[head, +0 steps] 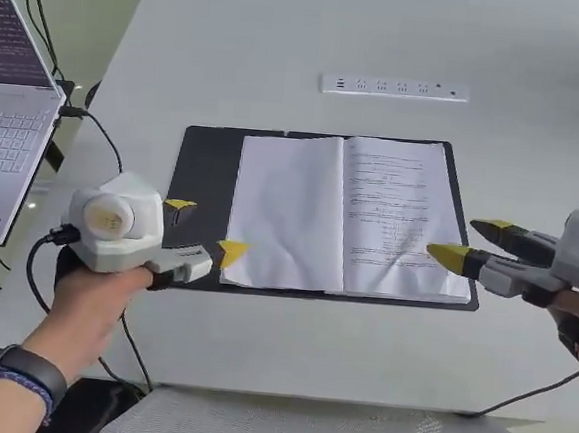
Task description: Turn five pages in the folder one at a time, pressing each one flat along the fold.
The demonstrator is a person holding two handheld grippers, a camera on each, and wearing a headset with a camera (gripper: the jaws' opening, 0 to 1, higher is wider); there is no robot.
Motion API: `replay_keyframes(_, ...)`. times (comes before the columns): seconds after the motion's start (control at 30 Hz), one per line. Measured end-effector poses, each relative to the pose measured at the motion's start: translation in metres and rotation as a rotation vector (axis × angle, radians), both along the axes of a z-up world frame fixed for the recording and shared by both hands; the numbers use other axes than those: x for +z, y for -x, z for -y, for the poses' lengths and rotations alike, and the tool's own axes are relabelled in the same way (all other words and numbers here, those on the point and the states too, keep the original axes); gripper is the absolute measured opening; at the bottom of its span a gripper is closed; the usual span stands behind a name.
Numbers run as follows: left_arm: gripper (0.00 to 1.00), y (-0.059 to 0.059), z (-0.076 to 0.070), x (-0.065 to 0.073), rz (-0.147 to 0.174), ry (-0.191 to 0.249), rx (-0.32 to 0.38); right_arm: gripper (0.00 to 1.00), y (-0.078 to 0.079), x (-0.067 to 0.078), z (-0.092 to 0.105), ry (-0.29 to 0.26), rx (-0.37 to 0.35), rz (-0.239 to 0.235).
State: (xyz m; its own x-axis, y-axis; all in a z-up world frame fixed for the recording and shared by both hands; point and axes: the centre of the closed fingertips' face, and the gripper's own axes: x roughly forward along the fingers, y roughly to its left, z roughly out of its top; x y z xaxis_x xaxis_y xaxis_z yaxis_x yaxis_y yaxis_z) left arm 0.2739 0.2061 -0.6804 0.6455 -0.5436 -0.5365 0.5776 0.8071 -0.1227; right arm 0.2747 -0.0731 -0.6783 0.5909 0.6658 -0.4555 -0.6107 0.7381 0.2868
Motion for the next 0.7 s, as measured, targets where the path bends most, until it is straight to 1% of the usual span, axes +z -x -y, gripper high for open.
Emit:
replay_keyframes(0.03,0.60,0.002,-0.001,0.004,0.006,0.004,0.004,0.58,0.003,0.001,0.003,0.005,-0.007,0.003)
replay_keyframes(0.17,0.65,0.007,-0.002,0.010,0.014,0.010,0.003,0.60,0.012,0.004,0.012,0.002,-0.033,0.009)
replay_keyframes(0.23,0.68,0.008,-0.003,0.011,0.011,0.011,0.002,0.61,0.015,0.005,0.015,0.011,-0.039,0.012)
replay_keyframes(0.3,0.70,0.011,-0.004,0.012,0.010,0.015,0.005,0.62,0.020,0.005,0.018,0.031,-0.040,0.013)
replay_keyframes(0.33,0.72,0.013,-0.005,0.014,0.009,0.021,0.008,0.63,0.023,0.007,0.020,0.041,-0.040,0.018)
replay_keyframes(0.37,0.73,0.015,-0.004,0.014,0.010,0.023,0.003,0.64,0.024,0.008,0.020,0.040,-0.040,0.019)
replay_keyframes(0.43,0.76,0.019,-0.004,0.014,0.008,0.023,0.002,0.65,0.029,0.010,0.021,0.038,-0.039,0.019)
replay_keyframes(0.53,0.76,0.025,-0.005,0.014,0.007,0.021,0.007,0.66,0.034,0.008,0.020,0.048,-0.034,0.015)
replay_keyframes(0.6,0.76,0.029,-0.006,0.011,-0.001,0.020,0.011,0.67,0.037,0.007,0.021,0.056,-0.032,0.007)
replay_keyframes(0.7,0.76,0.030,-0.007,0.008,-0.009,0.019,0.013,0.68,0.039,0.006,0.020,0.059,-0.026,0.005)
